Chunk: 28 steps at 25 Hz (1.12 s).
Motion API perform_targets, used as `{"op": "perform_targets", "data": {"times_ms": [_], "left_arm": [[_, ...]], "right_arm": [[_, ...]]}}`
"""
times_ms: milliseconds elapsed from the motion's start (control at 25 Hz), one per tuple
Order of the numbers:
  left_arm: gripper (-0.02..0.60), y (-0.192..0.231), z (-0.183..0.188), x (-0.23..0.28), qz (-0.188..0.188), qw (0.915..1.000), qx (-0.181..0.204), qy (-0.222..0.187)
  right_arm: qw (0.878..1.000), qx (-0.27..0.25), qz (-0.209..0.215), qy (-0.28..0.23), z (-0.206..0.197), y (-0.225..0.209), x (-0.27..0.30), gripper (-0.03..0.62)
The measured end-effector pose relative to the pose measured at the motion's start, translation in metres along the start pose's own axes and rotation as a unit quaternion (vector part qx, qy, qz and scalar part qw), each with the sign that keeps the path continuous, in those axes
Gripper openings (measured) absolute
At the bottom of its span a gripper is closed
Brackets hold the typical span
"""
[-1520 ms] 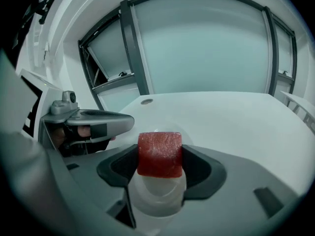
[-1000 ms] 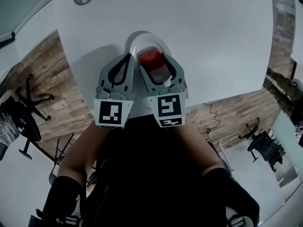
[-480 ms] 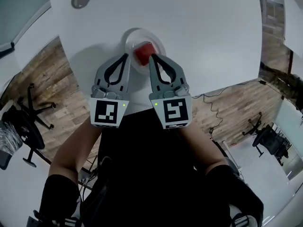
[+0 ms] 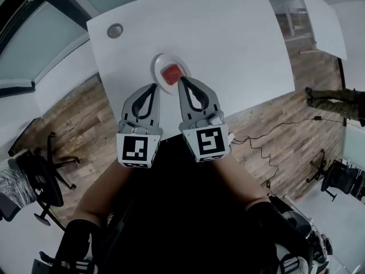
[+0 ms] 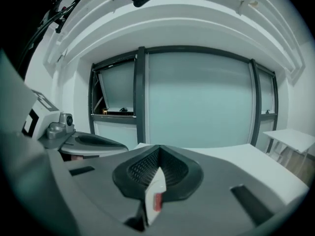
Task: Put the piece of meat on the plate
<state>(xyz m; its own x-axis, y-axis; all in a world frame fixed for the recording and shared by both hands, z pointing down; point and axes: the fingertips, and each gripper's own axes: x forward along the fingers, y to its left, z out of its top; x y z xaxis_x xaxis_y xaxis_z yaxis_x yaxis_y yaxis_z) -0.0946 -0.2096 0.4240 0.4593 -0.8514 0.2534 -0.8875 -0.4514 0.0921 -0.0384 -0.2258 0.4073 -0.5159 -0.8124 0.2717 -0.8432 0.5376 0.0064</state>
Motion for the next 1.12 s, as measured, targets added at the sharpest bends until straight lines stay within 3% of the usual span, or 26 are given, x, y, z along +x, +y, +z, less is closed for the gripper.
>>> {"op": "perform_targets", "data": {"times_ms": [280, 400, 760, 1000, 1120], "left_arm": [[-0.011, -0.002, 0.045, -0.033, 0.013, 0.9981, 0.026, -0.055], [-0.011, -0.009, 0.067, -0.037, 0.023, 0.9953, 0.039, -0.086], [-0.011, -0.052, 0.086, -0.055, 0.037, 0.9936, 0.044, -0.097], [-0.011, -0.086, 0.088, -0.062, 0.048, 0.9914, 0.06, -0.106], [-0.011, -0.095, 0.083, -0.071, 0.056, 0.9913, 0.057, -0.104]], "right_arm": [[0.998, -0.012, -0.026, -0.055, 0.04, 0.007, -0.038, 0.003], [0.994, -0.016, -0.031, -0.102, 0.064, 0.003, -0.05, 0.003], [0.991, -0.012, -0.012, -0.136, 0.076, -0.009, -0.097, 0.003], [0.992, -0.013, -0.009, -0.128, 0.072, -0.021, -0.123, 0.003], [0.988, -0.013, 0.001, -0.153, 0.077, -0.014, -0.135, 0.003]]}}
